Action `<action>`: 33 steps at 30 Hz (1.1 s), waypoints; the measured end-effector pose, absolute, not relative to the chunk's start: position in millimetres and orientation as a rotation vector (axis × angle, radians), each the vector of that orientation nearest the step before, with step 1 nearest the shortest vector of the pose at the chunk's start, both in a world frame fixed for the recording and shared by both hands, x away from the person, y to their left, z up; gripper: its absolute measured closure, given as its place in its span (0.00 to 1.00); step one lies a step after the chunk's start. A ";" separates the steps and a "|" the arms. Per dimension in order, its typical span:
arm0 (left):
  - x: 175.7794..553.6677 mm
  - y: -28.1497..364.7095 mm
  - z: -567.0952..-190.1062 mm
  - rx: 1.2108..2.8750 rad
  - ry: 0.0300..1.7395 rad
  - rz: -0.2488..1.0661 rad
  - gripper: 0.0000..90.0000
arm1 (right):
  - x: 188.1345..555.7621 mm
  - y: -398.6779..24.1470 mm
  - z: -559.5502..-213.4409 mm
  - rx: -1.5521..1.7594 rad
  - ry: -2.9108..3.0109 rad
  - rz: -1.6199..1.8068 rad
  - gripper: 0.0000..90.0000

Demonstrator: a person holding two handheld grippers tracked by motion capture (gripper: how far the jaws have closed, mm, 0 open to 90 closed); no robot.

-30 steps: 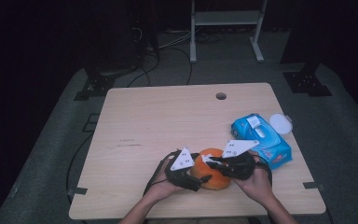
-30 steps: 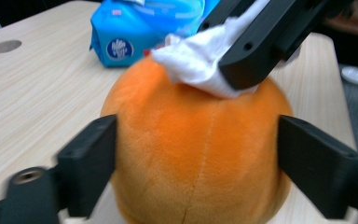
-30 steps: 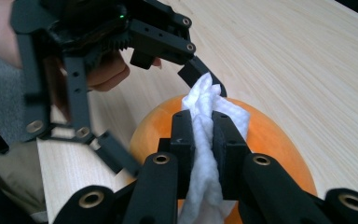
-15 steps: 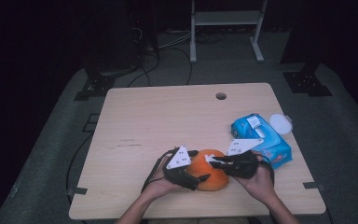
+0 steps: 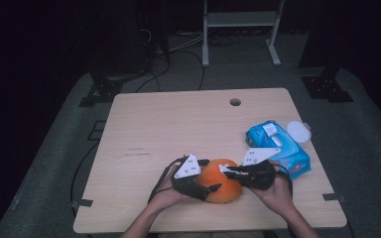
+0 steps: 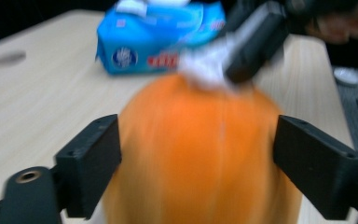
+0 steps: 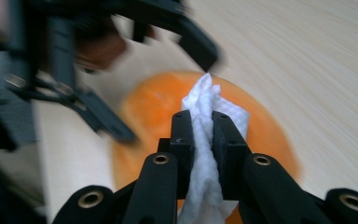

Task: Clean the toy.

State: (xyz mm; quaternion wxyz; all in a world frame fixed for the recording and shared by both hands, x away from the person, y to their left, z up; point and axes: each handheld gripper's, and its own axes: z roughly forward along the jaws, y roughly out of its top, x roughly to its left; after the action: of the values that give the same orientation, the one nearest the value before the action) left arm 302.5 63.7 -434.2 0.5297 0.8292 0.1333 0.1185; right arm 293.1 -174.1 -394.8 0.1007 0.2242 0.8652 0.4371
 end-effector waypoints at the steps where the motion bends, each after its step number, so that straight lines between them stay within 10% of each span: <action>1: 302.5 63.7 -434.2 1.980 0.318 0.283 0.17 | 293.1 -174.1 -394.8 0.663 2.556 1.291 0.88; 7: 310.1 77.8 -439.0 2.027 0.377 0.247 0.33 | 292.3 -170.2 -393.5 0.632 2.562 1.253 0.88; 17: 312.2 82.2 -434.4 1.984 0.360 0.240 0.20 | 294.7 -177.6 -397.2 0.689 2.538 1.308 0.88; 24: 315.2 88.6 -439.7 2.009 0.374 0.209 0.37 | 292.3 -170.6 -396.8 0.650 2.548 1.339 0.88; 33: 319.9 95.6 -438.5 1.992 0.388 0.197 0.31 | 299.4 -187.3 -406.1 0.765 2.544 1.361 0.88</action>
State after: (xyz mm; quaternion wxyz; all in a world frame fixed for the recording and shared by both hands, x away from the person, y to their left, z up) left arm 319.9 95.6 -438.5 0.5236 0.8323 0.1622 0.0823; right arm 299.4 -187.3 -406.1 0.0782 0.2556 0.8498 0.4544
